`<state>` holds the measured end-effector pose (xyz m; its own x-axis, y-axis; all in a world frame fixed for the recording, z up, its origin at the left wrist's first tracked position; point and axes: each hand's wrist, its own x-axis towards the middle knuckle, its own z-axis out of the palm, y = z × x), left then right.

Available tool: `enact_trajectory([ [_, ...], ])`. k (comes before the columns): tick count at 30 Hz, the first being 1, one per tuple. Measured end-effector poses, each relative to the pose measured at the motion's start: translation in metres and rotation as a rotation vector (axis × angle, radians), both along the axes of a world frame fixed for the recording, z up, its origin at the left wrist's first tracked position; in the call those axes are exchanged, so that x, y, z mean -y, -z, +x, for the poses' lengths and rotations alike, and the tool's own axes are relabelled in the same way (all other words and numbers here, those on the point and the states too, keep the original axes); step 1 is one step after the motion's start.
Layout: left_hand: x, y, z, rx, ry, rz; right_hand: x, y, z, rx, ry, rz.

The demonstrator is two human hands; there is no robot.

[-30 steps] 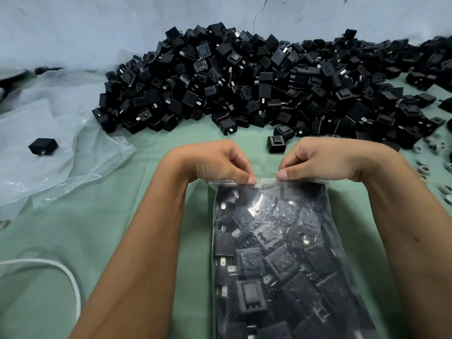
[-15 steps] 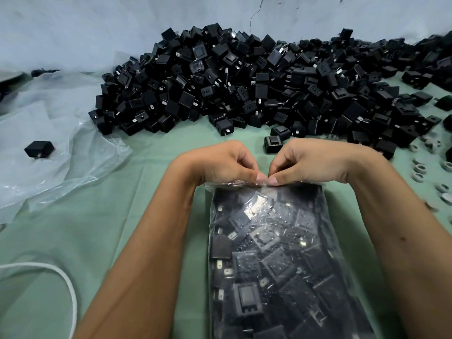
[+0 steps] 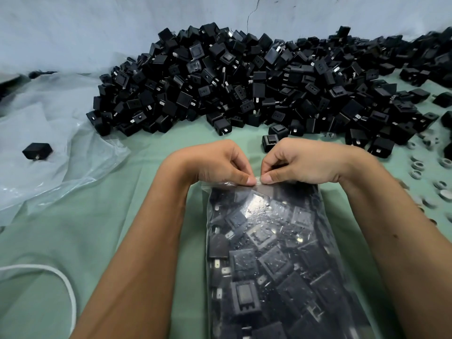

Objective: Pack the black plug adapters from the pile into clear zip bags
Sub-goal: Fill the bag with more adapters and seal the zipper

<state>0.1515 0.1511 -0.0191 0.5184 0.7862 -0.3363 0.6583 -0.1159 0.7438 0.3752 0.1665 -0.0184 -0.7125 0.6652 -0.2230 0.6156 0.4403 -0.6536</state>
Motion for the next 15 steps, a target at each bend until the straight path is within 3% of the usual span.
enact_trajectory([
  [7, 0.001, -0.006, -0.001, -0.095, -0.015, 0.017, 0.001, 0.001, 0.0, -0.006, 0.025, -0.019],
  [15, 0.005, -0.003, 0.001, -0.033, 0.038, 0.014, 0.002, 0.002, -0.013, -0.001, 0.04, 0.054],
])
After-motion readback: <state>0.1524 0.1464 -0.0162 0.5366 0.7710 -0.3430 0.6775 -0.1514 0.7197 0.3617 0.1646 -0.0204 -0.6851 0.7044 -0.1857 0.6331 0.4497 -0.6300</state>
